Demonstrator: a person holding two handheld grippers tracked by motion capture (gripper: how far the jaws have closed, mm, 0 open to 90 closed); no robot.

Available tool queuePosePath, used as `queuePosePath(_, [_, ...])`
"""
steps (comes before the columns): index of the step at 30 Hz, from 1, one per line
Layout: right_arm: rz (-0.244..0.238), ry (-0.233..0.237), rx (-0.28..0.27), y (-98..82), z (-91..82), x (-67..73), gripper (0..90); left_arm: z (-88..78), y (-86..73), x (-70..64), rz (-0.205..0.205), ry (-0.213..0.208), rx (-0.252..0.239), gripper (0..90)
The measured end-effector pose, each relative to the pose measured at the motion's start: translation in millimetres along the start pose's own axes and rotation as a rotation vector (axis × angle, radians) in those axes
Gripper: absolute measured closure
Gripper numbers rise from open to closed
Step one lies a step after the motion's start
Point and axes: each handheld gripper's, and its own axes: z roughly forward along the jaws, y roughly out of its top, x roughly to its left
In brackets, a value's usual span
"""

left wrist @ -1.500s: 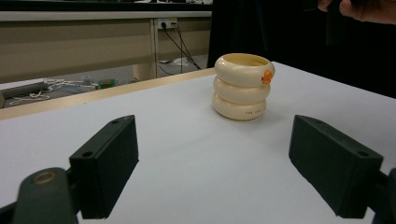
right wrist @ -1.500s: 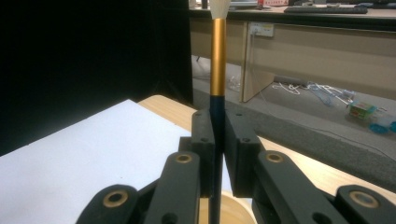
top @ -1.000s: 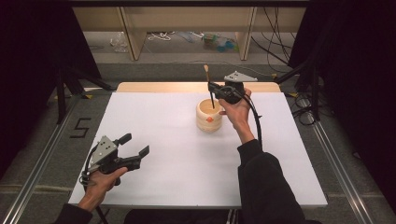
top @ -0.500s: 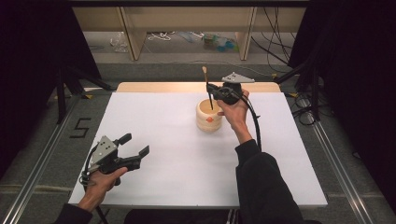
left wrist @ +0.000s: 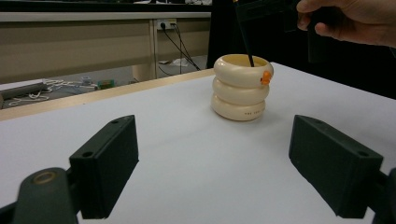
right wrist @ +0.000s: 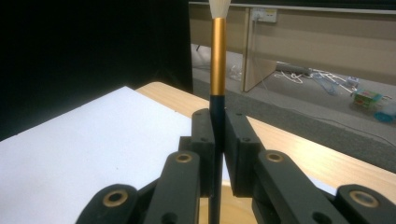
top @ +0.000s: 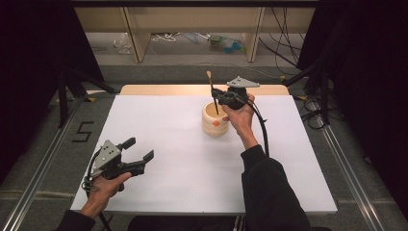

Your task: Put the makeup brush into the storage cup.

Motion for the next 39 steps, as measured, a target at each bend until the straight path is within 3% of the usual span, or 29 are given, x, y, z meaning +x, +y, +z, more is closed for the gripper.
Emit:
queuePosePath(9, [-0.014, -0.013, 0.01, -3.3, 4.7, -1.1, 83.2, 0.0, 0.0, 0.0, -0.001, 0.0, 0.0, 15.5])
queuePosePath(12, [0.001, -0.01, 0.019, -4.1, 4.9, -1.1, 83.1, 0.2, -0.3, -0.6, -0.015, 0.0, -0.002, 15.5])
queuePosePath(14, [0.004, -0.01, 0.024, -5.0, 5.7, -1.3, 83.1, 0.1, 0.0, 0.1, 0.001, -0.001, -0.001, 15.5])
queuePosePath(21, [-0.007, -0.018, 0.027, -8.6, 7.9, -2.2, 83.1, 0.3, -0.3, 0.1, -0.002, 0.0, 0.002, 15.5])
queuePosePath(39, [-0.016, -0.036, 0.102, -18.0, 12.8, 0.1, 83.1, 0.4, -0.1, 0.3, -0.001, 0.0, 0.002, 15.5])
